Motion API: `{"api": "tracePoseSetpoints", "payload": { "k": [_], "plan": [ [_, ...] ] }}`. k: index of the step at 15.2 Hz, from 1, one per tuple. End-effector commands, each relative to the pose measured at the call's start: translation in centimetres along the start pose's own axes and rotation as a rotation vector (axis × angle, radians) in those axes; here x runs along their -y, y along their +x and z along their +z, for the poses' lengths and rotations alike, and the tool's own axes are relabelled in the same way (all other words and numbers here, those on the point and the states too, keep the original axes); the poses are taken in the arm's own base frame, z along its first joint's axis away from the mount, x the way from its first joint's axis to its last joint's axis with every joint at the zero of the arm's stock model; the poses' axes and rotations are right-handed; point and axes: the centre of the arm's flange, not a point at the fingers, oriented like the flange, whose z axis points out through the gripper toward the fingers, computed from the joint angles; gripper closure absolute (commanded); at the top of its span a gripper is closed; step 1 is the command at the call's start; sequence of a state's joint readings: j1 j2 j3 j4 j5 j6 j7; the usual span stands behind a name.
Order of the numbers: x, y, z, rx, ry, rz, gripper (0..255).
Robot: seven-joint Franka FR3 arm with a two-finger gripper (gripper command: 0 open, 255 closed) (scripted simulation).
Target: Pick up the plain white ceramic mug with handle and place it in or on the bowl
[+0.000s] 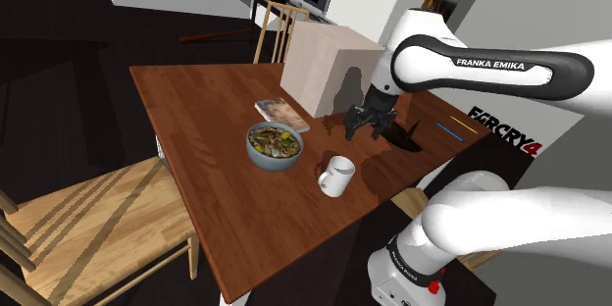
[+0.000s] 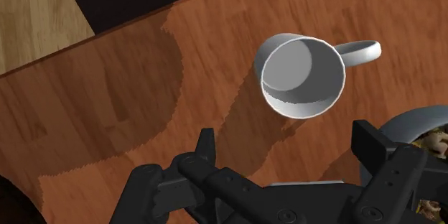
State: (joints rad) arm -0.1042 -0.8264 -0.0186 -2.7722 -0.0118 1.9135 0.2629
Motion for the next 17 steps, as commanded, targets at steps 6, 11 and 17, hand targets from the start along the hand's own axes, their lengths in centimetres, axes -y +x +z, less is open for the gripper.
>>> {"api": "tracePoseSetpoints", "payload": {
  "k": [6, 11, 17],
  "plan": [
    [-0.5, -1.4, 6.8, 0.038, 0.017, 0.103, 0],
    [-0.5, -1.5, 9.4, 0.038, 0.017, 0.103, 0],
    [-0.5, -1.5, 9.7, 0.038, 0.017, 0.103, 0]
  ]
}}
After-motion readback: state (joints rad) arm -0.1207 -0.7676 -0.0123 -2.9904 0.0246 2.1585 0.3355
